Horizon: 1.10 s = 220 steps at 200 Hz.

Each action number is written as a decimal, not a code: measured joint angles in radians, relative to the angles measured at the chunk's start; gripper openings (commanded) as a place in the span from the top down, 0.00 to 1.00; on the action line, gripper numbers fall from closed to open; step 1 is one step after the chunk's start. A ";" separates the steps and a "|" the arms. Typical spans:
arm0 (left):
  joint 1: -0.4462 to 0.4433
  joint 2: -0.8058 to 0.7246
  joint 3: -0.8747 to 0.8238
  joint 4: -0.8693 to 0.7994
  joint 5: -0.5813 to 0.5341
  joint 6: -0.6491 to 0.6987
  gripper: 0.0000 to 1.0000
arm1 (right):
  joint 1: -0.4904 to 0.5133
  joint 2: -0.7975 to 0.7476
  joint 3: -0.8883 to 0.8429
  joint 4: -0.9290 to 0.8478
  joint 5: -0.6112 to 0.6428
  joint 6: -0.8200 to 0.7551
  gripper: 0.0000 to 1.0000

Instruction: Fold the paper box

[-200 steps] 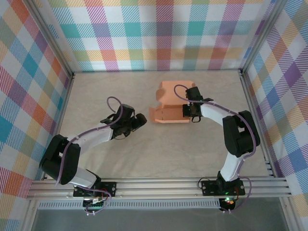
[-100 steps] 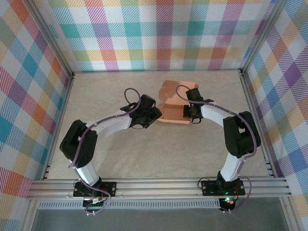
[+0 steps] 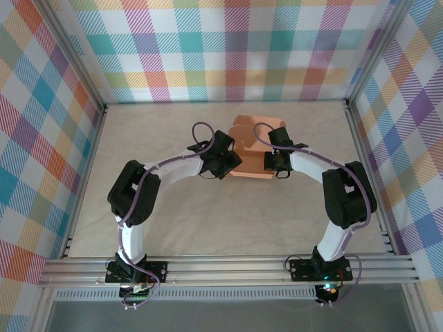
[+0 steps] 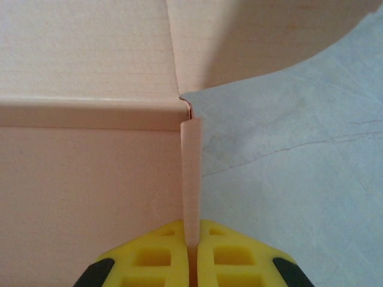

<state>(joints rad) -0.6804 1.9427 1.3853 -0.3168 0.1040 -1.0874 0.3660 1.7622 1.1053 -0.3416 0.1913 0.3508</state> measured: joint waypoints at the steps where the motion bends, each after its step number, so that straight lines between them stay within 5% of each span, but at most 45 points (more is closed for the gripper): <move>1: 0.000 0.001 0.001 0.000 0.000 0.001 0.47 | 0.000 0.000 0.000 0.000 0.000 0.000 1.00; 150: 0.000 0.100 0.102 -0.051 0.209 0.282 0.60 | 0.006 -0.002 -0.008 -0.014 0.002 -0.042 1.00; 220: 0.000 0.109 0.101 -0.053 0.369 0.459 0.52 | 0.006 -0.002 -0.008 -0.040 -0.035 -0.076 1.00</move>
<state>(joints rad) -0.6804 2.0518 1.4868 -0.3702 0.4732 -0.6281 0.3725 1.7603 1.0973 -0.3813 0.1562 0.2752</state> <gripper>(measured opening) 0.451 0.071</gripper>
